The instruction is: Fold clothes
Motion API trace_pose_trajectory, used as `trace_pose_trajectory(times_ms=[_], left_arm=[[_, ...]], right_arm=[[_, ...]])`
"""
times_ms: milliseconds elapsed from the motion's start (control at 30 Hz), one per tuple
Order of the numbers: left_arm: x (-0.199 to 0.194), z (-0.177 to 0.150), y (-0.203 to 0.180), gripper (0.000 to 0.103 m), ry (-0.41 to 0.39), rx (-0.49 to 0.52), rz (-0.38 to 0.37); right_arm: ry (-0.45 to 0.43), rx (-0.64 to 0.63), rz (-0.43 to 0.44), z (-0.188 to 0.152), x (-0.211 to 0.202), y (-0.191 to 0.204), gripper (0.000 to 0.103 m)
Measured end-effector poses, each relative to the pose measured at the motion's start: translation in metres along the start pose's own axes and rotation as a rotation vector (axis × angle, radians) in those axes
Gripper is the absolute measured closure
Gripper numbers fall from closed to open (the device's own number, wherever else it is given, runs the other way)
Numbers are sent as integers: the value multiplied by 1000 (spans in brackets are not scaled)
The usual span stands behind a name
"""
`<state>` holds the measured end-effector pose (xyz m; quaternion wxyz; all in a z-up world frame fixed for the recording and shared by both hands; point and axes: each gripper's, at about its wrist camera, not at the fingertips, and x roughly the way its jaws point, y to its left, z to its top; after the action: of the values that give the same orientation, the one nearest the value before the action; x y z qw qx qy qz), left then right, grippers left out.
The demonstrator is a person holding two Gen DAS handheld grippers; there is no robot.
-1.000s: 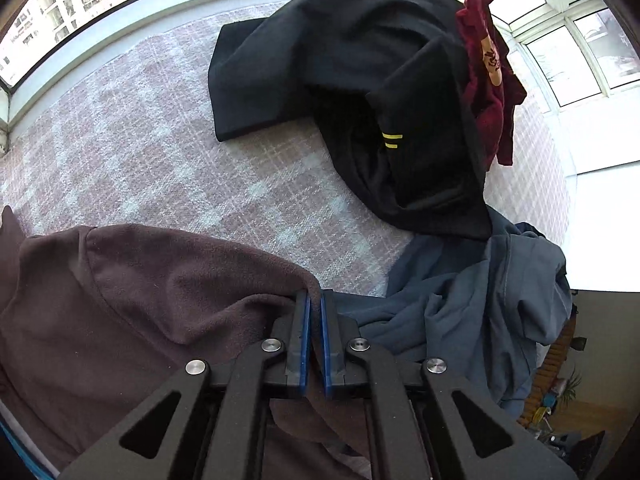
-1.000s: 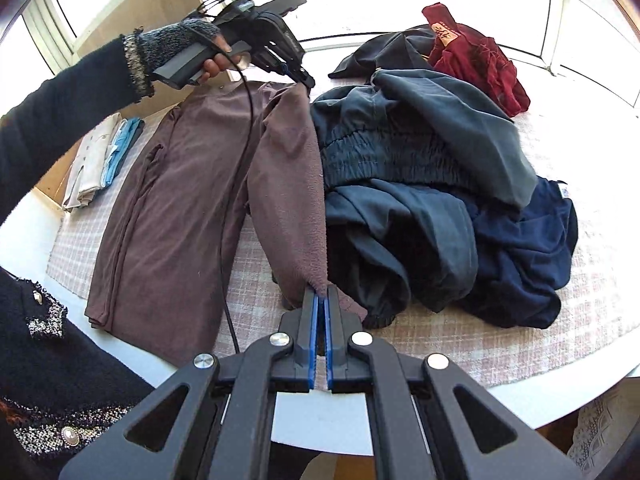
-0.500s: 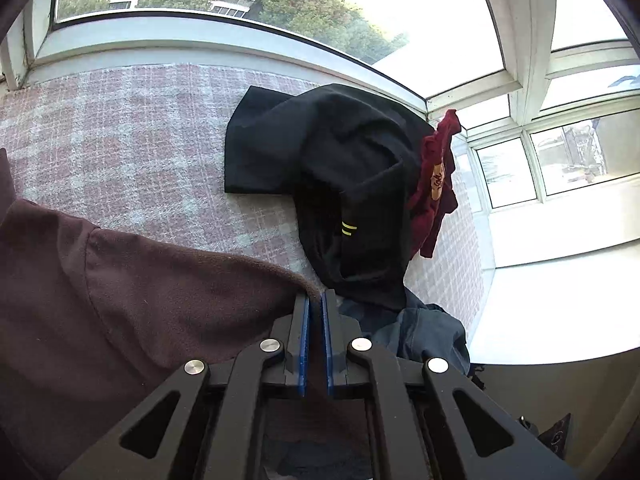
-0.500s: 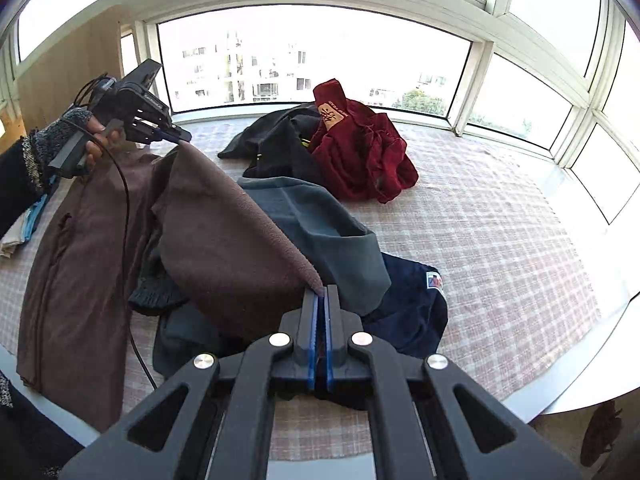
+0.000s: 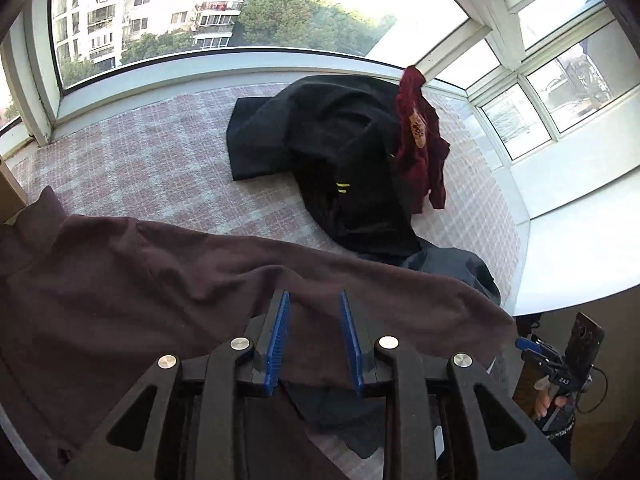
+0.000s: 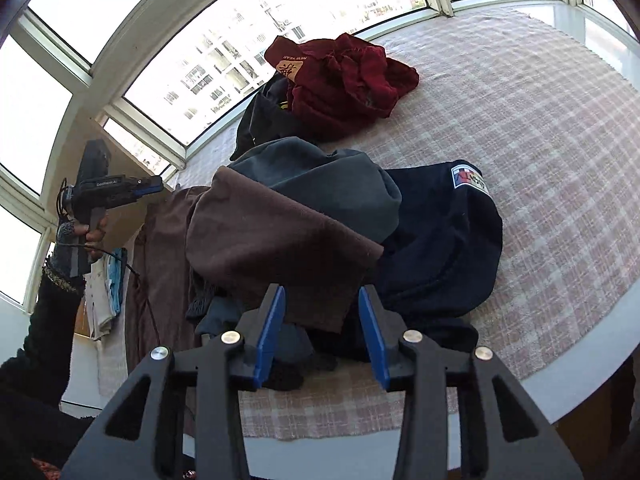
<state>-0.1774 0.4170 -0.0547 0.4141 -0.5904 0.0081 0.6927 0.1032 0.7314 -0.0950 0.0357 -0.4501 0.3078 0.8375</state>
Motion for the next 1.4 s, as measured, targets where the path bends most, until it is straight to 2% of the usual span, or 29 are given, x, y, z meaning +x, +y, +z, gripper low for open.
trace_pose_trajectory(times_ms=[67,200,267,367,400,467,500,567,600,633,700,733,833,933,1000,1033,1067,1133,1200,1233,1333,1400], left_arm=[[7,-24,-40,72,26,69,-41],[38,-62,-109,72,89,146,-89],[58,-74,-136,72,109,200,-76],[86,-87,-153,70,135,222,2],[92,-92,-155,70,141,216,29],[88,-101,-158,70,117,199,56],[83,-107,-162,70,104,192,52],[74,-120,-176,70,76,190,40],[71,-126,-185,70,64,194,39],[72,-130,-195,69,58,208,48],[82,-133,-222,69,54,263,88],[89,-134,-235,68,50,293,109],[119,-133,-277,62,46,393,143],[153,-133,-312,60,41,549,238],[174,-131,-319,60,47,620,316],[182,-128,-314,61,63,614,338],[188,-125,-309,70,78,603,353],[191,-121,-293,89,97,546,329],[177,-123,-280,100,84,475,266],[170,-124,-273,103,78,440,234],[143,-132,-260,103,52,348,127],[133,-138,-258,103,35,338,117]], right_arm=[[23,21,25,-4,15,-7,65],[51,16,43,-8,34,-18,65],[67,26,68,-8,41,-24,65],[85,0,152,-6,47,-24,65],[112,-21,205,-8,48,-21,67],[181,-78,287,-16,46,-12,92],[208,-106,317,-19,44,-9,92],[205,-144,302,-20,32,-11,92],[191,-161,261,-18,26,-14,92],[162,-186,171,-13,21,-16,89],[107,-222,23,1,14,-23,61],[88,-231,-20,10,12,-27,59],[94,-219,12,35,11,-39,59],[112,-188,27,53,11,-48,59],[122,-179,44,60,8,-52,59],[116,-182,51,61,6,-53,59],[113,-187,57,62,4,-53,59],[112,-201,67,64,3,-51,59],[120,-212,81,65,4,-50,59],[126,-215,88,65,5,-50,59],[153,-231,114,67,12,-46,59],[179,-266,120,68,20,-38,59]])
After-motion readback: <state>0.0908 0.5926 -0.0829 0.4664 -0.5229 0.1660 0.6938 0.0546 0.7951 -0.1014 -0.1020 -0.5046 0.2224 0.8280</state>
